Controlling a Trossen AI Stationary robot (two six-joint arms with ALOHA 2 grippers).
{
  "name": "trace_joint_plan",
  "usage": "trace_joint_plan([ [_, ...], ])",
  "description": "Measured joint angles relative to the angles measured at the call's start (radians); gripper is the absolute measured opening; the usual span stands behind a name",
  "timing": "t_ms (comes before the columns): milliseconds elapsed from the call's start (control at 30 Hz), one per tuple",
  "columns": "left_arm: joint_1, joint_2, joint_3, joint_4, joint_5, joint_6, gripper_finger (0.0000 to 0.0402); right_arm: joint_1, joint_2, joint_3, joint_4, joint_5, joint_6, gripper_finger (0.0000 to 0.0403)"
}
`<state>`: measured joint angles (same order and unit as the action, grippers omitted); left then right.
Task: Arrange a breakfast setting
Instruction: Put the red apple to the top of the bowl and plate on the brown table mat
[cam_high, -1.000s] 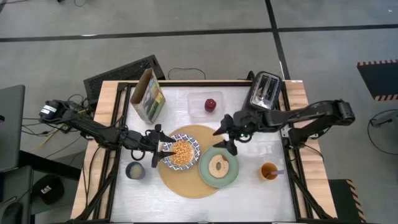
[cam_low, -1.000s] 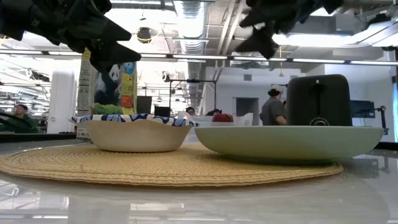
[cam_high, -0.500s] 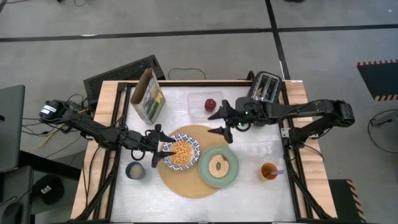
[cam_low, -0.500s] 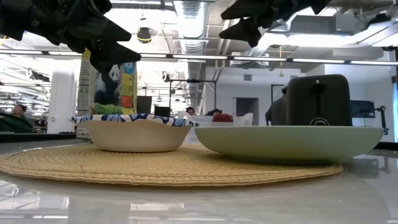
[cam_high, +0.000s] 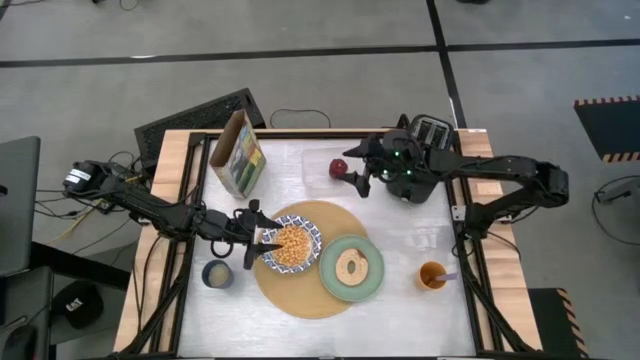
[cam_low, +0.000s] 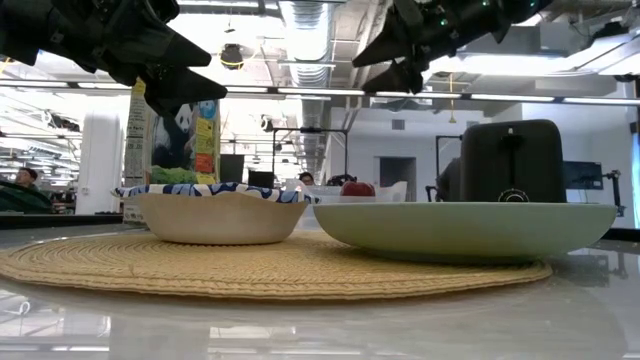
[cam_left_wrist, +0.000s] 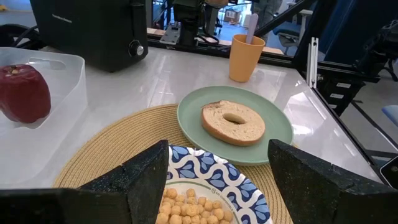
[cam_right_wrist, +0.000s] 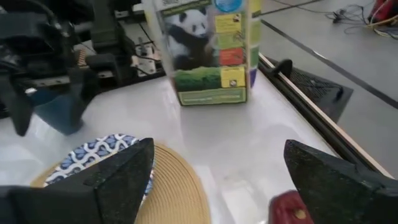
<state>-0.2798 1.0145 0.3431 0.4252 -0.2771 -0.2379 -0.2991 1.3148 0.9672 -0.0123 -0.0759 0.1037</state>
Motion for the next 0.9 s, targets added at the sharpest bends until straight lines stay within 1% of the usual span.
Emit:
trace_joint_plan([
  [67,0.0,0.0,0.0,0.0,0.0,0.007,0.0258,-0.008,0.002,-0.001,-0.005,0.006,-0.007,0.0376],
  [133,0.0,0.0,0.0,0.0,0.0,0.009,0.0258,-0.009,0.034,0.011,0.01,0.054,0.016,0.0373],
  [200,0.0,0.0,0.0,0.0,0.0,0.008,0.0258,-0.02,0.079,0.053,-0.047,0.087,0.032,0.0371],
  [300,0.0,0.0,0.0,0.0,0.0,0.008,0.0258,-0.038,0.178,0.174,-0.141,0.142,0.018,0.037],
  [367,0.0,0.0,0.0,0.002,0.0,0.008,0.0258,-0.053,0.252,0.265,-0.24,0.196,0.011,0.037],
  [433,0.0,0.0,0.0,0.0,0.001,0.006,0.0258,-0.071,0.33,0.355,-0.342,0.223,0.011,0.037],
  [533,0.0,0.0,0.0,-0.004,0.002,0.003,0.0258,-0.095,0.43,0.461,-0.475,0.219,0.028,0.037],
  [633,0.0,0.0,0.0,-0.01,0.003,0.002,0.0258,-0.116,0.51,0.53,-0.568,0.21,0.057,0.037],
  [800,0.0,0.0,0.0,-0.018,0.003,-0.002,0.0258,-0.127,0.61,0.582,-0.64,0.206,0.071,0.037],
  [900,0.0,0.0,0.0,-0.018,0.003,-0.002,0.0258,-0.128,0.637,0.587,-0.653,0.173,0.073,0.037],
])
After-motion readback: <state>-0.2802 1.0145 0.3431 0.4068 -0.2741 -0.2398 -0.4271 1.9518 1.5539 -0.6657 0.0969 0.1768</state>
